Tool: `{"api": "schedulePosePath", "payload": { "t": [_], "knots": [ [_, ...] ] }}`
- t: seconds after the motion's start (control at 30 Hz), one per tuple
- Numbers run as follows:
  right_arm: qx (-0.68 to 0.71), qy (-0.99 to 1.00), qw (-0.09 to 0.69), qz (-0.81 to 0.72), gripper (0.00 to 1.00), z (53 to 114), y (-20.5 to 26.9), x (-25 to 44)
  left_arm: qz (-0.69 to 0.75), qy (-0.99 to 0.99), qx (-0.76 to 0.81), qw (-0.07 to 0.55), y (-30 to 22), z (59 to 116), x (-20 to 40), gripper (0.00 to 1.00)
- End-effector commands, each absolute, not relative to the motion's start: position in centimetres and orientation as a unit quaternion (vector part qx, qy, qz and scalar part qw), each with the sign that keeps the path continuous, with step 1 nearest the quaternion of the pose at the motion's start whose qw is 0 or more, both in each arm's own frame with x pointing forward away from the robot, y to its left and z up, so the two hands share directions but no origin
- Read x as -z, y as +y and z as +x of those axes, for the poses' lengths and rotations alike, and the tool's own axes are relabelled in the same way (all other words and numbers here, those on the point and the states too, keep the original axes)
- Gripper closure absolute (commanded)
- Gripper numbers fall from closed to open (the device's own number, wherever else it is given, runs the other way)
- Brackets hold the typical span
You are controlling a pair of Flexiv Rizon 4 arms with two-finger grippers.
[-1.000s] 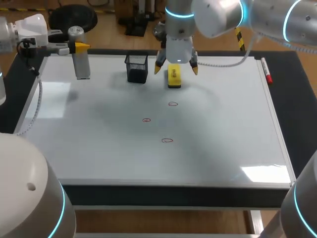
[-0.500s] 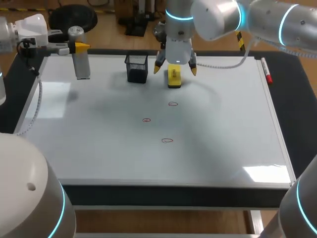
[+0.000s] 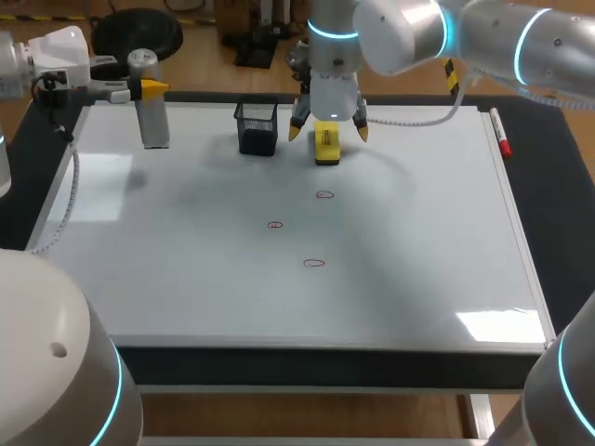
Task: Pick up the inspection probe, press it on each red-marked spot on the whiteboard one by one, put down the probe, pick up the eraser, and wipe off all the red marks.
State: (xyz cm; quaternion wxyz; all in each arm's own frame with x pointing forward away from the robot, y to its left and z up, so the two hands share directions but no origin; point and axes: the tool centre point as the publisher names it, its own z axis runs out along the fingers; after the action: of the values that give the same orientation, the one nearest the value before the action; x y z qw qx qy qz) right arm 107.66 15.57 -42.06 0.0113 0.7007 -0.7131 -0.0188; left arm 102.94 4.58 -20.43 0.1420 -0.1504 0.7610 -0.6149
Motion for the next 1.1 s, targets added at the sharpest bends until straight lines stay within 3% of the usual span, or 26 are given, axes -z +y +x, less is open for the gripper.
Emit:
{"api": "schedulePosePath", "payload": {
  "t": [0.03, 0.07, 0.1, 0.2, 0.23, 0.73, 1.1],
  "knots": [
    [0.02, -0.713, 0.02, 0.701, 0.0, 108.2, 15.7, 42.3, -0.15, 0.76, 0.615, 0.143, 4.6, 102.9, 20.4, 1.0],
    [0.02, -0.714, 0.02, 0.7, 0.0, 108.3, 15.7, 42.4, -0.15, 0.76, 0.615, 0.143, 4.6, 102.9, 20.4, 1.0],
    [0.02, -0.714, 0.02, 0.699, 0.06, 108.3, 15.7, 42.4, -0.15, 0.76, 0.615, 0.143, 4.6, 102.9, 20.4, 1.0],
    [0.022, -0.716, 0.02, 0.698, 0.86, 108.3, 15.7, 42.4, -0.15, 0.76, 0.615, 0.143, 4.6, 102.9, 20.4, 1.0],
    [0.023, -0.716, 0.02, 0.697, 1.0, 108.3, 15.7, 42.4, -0.15, 0.76, 0.615, 0.143, 4.6, 102.9, 20.4, 1.0],
    [-0.001, -0.775, -0.004, 0.632, 1.0, 108.7, 12.9, 38.6, -0.15, 0.76, 0.615, 0.143, 4.6, 102.9, 20.4, 1.0],
    [-0.035, -0.87, 0.026, 0.491, 1.0, 107.8, 6.3, 38.1, -0.15, 0.76, 0.615, 0.143, 4.6, 102.9, 20.4, 1.0]
  ]
}}
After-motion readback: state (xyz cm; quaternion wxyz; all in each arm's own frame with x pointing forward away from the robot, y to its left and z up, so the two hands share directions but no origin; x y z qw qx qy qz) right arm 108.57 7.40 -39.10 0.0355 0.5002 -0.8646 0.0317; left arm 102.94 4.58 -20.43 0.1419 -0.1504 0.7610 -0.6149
